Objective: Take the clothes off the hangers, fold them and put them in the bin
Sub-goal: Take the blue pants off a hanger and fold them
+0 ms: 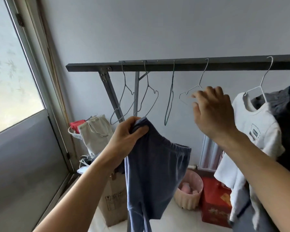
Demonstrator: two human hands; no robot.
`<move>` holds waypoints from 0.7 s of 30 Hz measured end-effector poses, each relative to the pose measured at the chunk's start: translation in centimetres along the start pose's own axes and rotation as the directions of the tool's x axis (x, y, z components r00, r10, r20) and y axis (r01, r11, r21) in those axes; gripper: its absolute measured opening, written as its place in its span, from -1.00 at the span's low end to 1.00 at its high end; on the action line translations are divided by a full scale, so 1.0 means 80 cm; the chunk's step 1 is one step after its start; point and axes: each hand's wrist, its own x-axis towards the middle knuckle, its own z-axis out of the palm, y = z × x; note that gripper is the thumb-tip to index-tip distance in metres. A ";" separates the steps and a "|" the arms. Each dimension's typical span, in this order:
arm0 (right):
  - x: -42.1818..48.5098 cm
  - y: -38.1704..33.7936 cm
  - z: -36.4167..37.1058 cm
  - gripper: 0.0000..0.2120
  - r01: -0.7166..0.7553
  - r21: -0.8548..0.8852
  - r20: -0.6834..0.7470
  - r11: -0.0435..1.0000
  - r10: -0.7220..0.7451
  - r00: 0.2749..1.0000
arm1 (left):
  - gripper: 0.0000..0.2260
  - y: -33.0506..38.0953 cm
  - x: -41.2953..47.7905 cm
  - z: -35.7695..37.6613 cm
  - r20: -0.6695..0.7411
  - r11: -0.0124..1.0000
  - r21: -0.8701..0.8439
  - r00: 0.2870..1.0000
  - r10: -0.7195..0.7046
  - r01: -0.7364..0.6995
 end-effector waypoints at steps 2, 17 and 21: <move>-0.022 -0.021 0.000 -0.77 0.131 0.314 -0.049 0.940 -0.122 0.991 | -0.92 0.000 -0.003 -0.005 0.025 0.999 -0.050 1.000 -0.003 0.004; -0.098 -0.039 0.041 -0.69 -0.535 0.770 0.613 0.348 -0.173 0.771 | -0.94 -0.003 -0.041 -0.095 -0.045 0.989 -0.078 0.991 -0.129 0.125; -0.088 -0.049 0.039 -0.82 -0.529 0.807 0.562 0.263 -0.067 0.824 | -0.88 -0.001 -0.051 -0.115 -0.035 0.981 0.078 0.984 -0.175 0.177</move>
